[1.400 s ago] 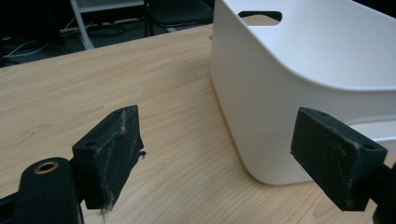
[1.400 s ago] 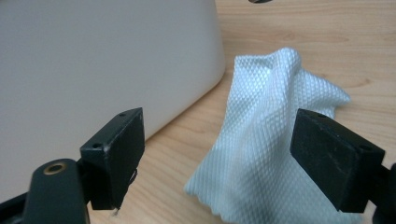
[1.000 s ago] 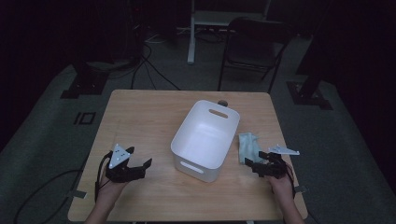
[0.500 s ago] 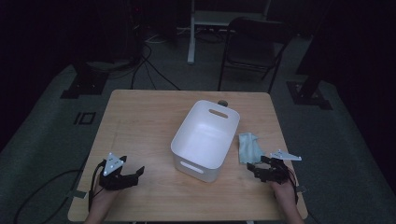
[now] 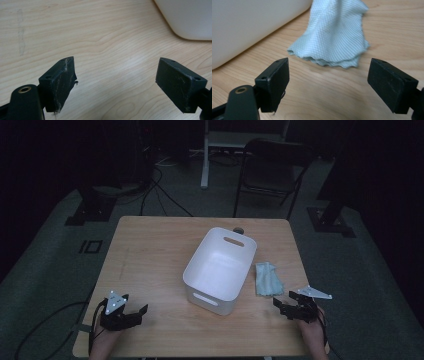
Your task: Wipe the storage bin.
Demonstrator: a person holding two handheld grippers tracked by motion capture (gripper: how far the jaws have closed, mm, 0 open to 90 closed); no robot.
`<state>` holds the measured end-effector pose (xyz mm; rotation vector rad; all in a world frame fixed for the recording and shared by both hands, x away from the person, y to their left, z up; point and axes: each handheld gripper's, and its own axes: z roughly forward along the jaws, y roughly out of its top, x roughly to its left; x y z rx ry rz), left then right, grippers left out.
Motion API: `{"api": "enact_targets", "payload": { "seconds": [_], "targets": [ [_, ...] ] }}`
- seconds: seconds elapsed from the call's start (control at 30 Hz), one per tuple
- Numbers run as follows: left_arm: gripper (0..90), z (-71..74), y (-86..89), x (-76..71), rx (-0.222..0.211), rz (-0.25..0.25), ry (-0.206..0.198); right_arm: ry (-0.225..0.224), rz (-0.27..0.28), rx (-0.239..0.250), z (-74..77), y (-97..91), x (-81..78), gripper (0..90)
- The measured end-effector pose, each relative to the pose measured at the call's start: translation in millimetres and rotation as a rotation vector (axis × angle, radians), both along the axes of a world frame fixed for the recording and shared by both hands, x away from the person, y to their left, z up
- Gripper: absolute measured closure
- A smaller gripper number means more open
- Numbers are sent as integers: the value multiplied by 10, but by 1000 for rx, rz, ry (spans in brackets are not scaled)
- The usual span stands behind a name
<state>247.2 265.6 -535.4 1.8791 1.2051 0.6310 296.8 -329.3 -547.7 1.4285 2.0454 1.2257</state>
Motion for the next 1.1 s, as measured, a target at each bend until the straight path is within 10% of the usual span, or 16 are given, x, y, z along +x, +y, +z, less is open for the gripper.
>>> {"api": "enact_targets", "payload": {
  "seconds": [1.1],
  "targets": [
    [162,-102,449,-134,1,221,23,-12,-226,-134,-119,-166,-159,140]
  ]
}}
